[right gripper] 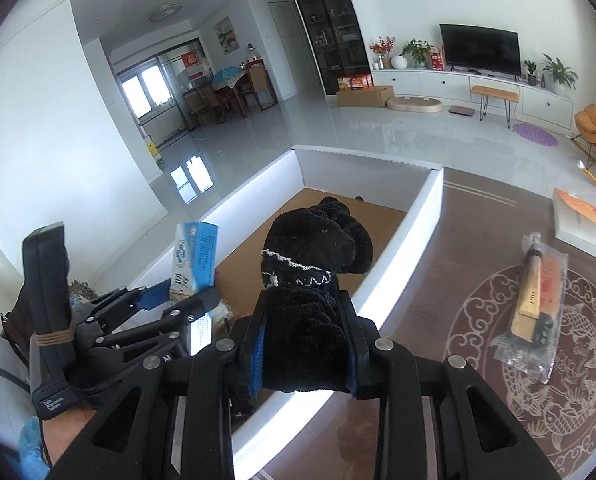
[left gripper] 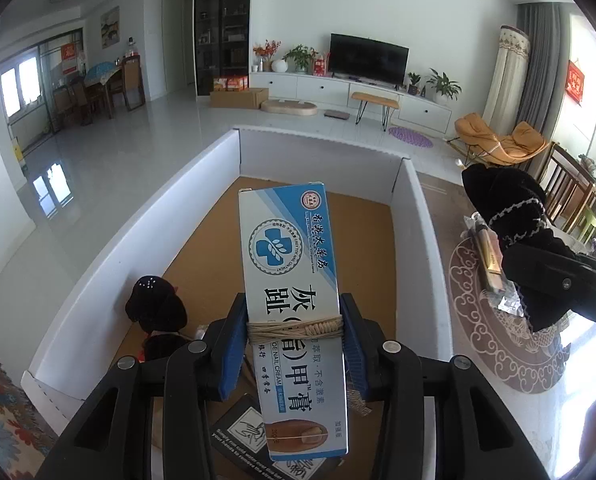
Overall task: Organize objects
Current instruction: 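Carry the pouch and nail-cream box into the white box and open both tools, then bring both open tools back over the table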
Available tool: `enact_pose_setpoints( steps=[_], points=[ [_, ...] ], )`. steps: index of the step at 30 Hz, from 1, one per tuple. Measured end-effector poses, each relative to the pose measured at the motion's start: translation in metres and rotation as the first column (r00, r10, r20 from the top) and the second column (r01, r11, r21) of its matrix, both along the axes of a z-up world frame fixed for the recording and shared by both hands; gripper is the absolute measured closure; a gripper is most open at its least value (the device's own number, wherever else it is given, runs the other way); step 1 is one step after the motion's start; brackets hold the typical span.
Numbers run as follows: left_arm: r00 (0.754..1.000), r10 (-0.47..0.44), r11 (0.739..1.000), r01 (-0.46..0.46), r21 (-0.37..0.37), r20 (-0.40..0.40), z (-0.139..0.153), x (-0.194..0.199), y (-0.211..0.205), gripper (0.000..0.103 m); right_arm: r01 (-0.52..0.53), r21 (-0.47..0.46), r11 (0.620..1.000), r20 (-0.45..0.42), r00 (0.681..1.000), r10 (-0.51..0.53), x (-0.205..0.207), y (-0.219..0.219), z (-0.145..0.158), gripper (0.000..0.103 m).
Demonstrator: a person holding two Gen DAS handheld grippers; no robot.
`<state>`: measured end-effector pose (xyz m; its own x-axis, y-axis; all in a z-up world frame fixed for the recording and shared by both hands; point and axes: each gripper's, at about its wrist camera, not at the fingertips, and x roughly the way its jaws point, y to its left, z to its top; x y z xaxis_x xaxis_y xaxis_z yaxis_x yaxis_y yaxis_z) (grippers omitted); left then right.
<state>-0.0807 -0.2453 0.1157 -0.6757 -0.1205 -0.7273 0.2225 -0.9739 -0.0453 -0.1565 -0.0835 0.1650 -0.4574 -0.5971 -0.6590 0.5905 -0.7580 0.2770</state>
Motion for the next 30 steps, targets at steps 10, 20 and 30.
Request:
enact_pose_setpoints(
  steps=[10, 20, 30],
  points=[
    [0.999, 0.036, 0.998, -0.035, -0.047, 0.024, -0.022, 0.011, 0.005, 0.017, 0.002, 0.013, 1.000, -0.016, 1.000, -0.002, 0.010, 0.002, -0.040, 0.018],
    [0.930, -0.354, 0.934, 0.357, 0.022, -0.096, 0.011, 0.060, 0.172, 0.000, 0.378, 0.337, 0.862, -0.097, 0.925, -0.368, 0.034, 0.226, -0.141, 0.007],
    [0.887, -0.430, 0.901, 0.432, 0.026, 0.166, -0.109, 0.031, 0.272, 0.000, 0.524, 0.375, 0.765, -0.101, 0.843, -0.528, 0.046, 0.330, -0.157, 0.007]
  ],
)
